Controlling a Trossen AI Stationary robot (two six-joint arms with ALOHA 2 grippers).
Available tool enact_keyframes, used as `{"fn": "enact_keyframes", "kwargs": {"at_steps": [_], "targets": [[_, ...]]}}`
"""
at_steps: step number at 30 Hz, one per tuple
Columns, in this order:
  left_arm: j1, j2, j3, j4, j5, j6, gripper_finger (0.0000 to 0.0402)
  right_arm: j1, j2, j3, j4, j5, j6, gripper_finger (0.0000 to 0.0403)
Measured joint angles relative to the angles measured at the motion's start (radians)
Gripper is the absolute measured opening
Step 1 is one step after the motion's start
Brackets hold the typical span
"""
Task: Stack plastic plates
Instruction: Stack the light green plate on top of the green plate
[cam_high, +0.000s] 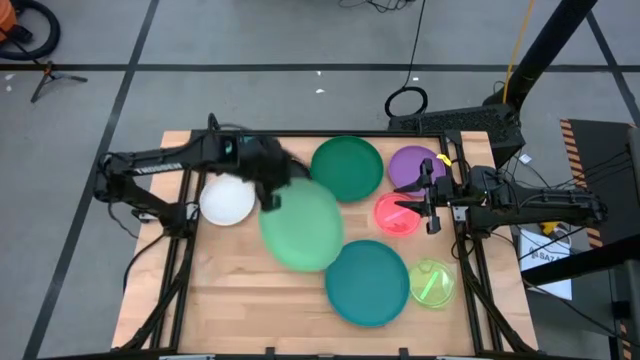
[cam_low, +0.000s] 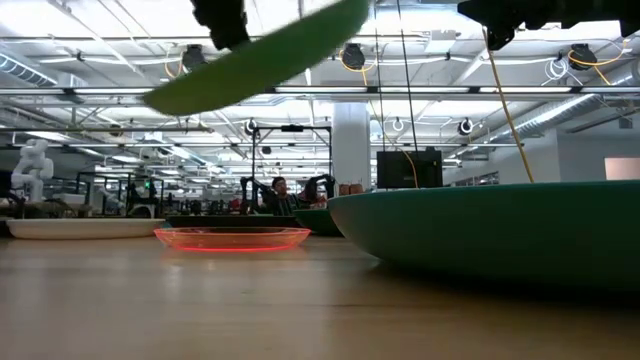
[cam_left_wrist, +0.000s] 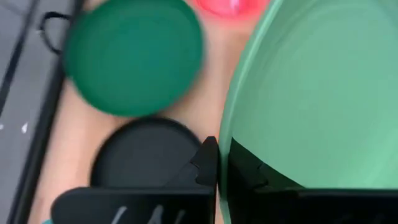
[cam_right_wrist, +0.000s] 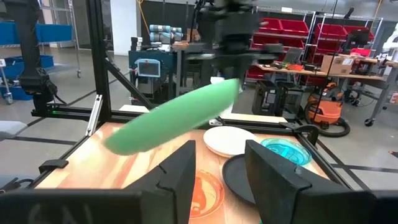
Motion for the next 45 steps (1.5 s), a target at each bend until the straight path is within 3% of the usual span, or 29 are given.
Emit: {"fn": "enact_keyframes", "kwargs": {"at_steps": [7,19,29,38,45], "targets": [[0.189,0.037,0.001,0.206,-0.068,-0.19,0.001,0.0,0.0,0.0,0.0,0.0,0.0,0.013],[0.388,0.242,0.002,0.324,0.002,-0.251,0.001,0.0,0.0,0.0,-0.002,0.0,0.0,0.013],[0.445,0.382,0.049,0.312,0.009,-0.344,0.0021,0.0,0.0,0.0,-0.003,0.0,-0.001,0.013],[0.45,0.447,0.154,0.285,0.01,-0.33,0.0025,0.0,0.0,0.0,-0.006,0.0,-0.003,0.013],[0.446,0.455,0.165,0.285,0.011,-0.345,0.0027,0.0,0.0,0.0,-0.009,0.0,-0.003,0.013]]}}
